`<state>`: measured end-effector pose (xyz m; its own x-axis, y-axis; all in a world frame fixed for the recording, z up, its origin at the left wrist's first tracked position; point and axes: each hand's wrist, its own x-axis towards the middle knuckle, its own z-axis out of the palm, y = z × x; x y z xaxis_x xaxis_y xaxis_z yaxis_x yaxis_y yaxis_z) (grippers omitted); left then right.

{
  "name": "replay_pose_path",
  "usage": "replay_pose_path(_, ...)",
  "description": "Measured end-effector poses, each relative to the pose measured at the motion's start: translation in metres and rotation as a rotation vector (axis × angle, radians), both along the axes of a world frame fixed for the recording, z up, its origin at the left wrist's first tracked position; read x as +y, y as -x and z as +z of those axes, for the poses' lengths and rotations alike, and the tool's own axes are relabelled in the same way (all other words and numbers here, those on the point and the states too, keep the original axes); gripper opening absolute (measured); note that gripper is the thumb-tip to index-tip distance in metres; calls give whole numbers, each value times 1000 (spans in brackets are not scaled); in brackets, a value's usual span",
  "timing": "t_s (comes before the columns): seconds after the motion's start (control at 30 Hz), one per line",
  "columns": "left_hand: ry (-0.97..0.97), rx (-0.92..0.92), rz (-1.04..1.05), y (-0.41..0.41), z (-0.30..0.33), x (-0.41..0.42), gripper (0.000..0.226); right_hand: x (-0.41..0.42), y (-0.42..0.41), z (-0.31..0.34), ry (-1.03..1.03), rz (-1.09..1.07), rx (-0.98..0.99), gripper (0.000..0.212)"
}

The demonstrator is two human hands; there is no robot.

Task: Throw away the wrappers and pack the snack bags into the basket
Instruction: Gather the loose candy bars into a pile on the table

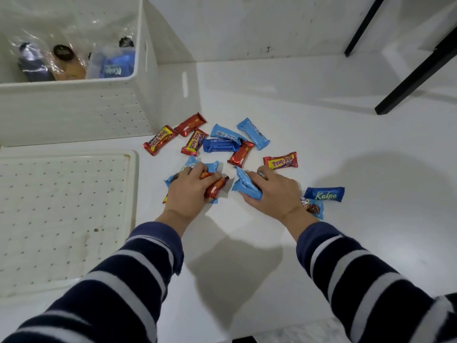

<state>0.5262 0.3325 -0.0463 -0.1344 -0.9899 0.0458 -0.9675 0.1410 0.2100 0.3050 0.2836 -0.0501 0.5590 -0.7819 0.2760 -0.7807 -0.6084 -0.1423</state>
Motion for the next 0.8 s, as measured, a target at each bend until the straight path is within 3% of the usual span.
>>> replay_pose_path(0.27, 75, 91, 148, 7, 22, 17, 52, 2, -3, 14, 7, -26, -86, 36)
replay_pose_path(0.5, 212, 175, 301, -1, 71, 34, 47, 5, -17, 72, -67, -139, -227, 33)
replay_pose_path(0.8, 444, 124, 404, -41, 154, 58, 34, -5, -70, 171, -5, 24, -344, 30)
